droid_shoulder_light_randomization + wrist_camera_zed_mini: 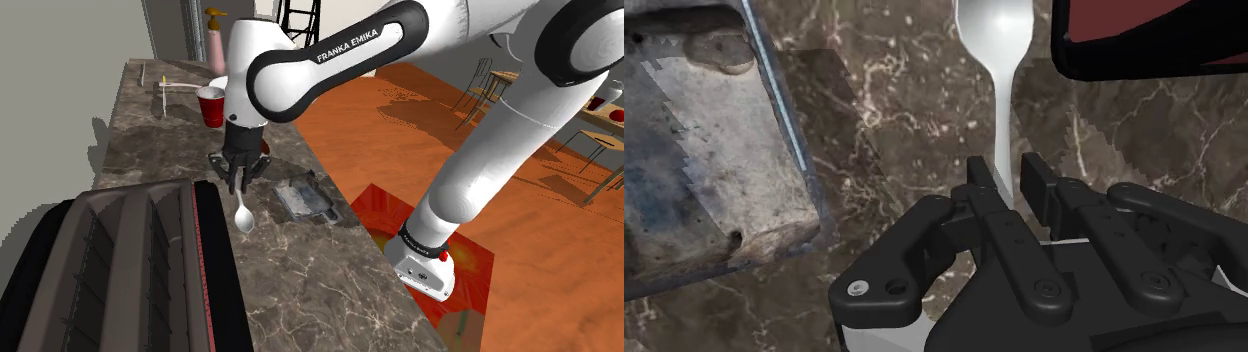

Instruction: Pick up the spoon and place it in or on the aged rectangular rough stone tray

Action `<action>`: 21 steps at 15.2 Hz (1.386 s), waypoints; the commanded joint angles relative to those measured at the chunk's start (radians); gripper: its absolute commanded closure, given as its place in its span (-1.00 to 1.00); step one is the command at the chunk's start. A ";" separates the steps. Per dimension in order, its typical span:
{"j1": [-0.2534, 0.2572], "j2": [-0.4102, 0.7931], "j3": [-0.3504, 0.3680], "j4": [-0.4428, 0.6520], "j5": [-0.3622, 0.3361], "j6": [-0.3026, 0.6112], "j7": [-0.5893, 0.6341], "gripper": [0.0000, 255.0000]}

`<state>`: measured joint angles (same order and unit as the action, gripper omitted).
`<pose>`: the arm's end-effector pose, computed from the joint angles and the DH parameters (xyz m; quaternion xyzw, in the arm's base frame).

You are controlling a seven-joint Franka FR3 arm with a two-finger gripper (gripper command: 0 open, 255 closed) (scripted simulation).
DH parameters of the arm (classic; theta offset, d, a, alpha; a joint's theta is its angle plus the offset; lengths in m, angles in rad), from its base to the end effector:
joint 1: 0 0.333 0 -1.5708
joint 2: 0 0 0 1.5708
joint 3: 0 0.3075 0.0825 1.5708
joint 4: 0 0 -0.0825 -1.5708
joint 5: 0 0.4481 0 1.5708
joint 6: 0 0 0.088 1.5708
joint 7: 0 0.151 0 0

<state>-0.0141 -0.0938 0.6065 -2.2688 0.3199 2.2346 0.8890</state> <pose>0.4607 0.3316 0.3069 -0.9649 0.2411 0.0506 0.0907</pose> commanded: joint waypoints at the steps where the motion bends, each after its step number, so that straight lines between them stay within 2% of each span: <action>1: 0.000 -0.016 -0.003 0.016 0.004 -0.030 0.001 1.00; 11: -0.004 -0.073 -0.020 0.091 0.014 -0.157 0.008 1.00; 16: 0.004 -0.279 -0.104 -0.080 0.106 -0.211 -0.121 1.00; 21: 0.018 -0.472 -0.201 -0.229 0.135 -0.285 -0.221 1.00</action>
<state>0.0049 -0.5344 0.4252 -2.4810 0.4550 1.9712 0.6869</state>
